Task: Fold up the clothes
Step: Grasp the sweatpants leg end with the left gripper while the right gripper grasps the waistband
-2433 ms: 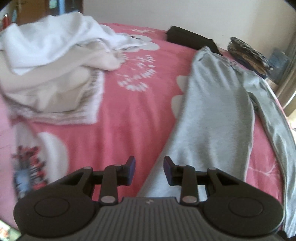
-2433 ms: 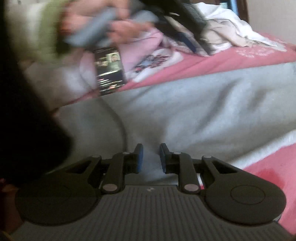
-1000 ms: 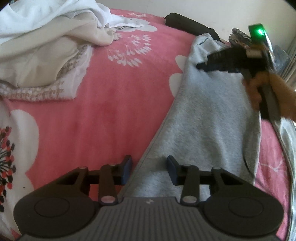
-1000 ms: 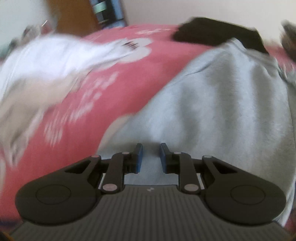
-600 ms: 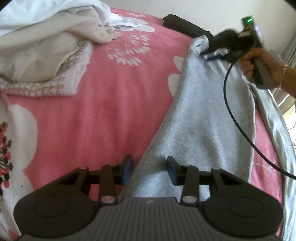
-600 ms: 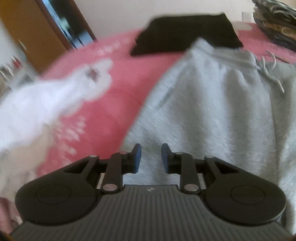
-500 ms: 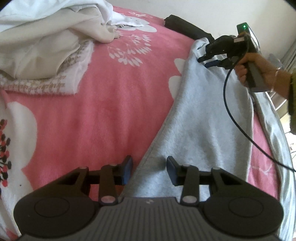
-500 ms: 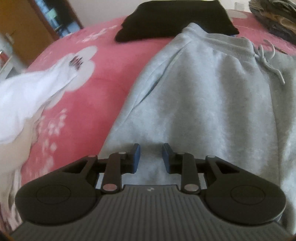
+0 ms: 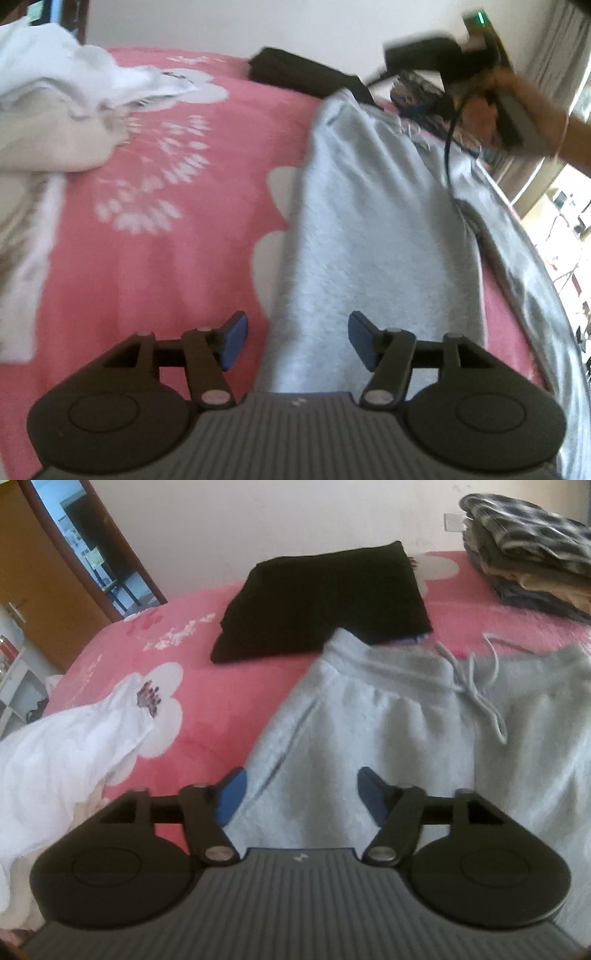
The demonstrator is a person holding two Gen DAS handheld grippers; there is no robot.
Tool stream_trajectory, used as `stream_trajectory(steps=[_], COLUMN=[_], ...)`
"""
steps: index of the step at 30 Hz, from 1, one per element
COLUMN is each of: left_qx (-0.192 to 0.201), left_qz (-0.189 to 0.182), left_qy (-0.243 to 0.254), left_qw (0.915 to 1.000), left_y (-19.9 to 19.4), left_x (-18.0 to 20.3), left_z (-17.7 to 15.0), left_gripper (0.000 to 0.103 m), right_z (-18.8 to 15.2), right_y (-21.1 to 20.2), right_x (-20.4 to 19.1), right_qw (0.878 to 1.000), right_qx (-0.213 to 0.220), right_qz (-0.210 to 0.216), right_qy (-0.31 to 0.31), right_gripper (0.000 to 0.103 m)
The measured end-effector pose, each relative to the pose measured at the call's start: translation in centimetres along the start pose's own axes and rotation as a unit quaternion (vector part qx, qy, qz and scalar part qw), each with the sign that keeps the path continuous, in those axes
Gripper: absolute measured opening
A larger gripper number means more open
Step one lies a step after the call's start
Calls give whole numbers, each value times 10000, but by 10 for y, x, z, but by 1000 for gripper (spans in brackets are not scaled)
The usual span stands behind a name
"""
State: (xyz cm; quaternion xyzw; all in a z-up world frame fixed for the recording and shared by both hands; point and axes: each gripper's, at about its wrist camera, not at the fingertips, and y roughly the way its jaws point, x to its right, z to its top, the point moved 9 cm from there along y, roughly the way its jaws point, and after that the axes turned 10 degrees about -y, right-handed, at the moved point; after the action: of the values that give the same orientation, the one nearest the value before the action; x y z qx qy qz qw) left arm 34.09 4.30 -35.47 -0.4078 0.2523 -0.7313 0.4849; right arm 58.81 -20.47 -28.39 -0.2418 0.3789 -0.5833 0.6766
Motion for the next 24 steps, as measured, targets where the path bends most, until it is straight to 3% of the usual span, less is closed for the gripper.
stream_trajectory(steps=[4,9,16,24], left_qx=[209,198,284,357], left_qz=[204,71,-55,-929], left_qy=[198,84,181,73], left_qw=[9994,9997,9994,9950], left_y=[3,-4,-7,-16], left_x=[3,-1,7,28], left_z=[-4,-5,-6,-9], left_gripper=[41,16,5,5], right_z=[13,14,11,2], right_y=[17,47,87,104], right_x=[0,-9,-24,-23], right_qw=[9996,9985,9974,9972], right_qx=[-111,-273,-413,-326], right_qz=[2,-113,-332,-613], right_qy=[250,462,493,270], right_gripper=[78,79,81,81])
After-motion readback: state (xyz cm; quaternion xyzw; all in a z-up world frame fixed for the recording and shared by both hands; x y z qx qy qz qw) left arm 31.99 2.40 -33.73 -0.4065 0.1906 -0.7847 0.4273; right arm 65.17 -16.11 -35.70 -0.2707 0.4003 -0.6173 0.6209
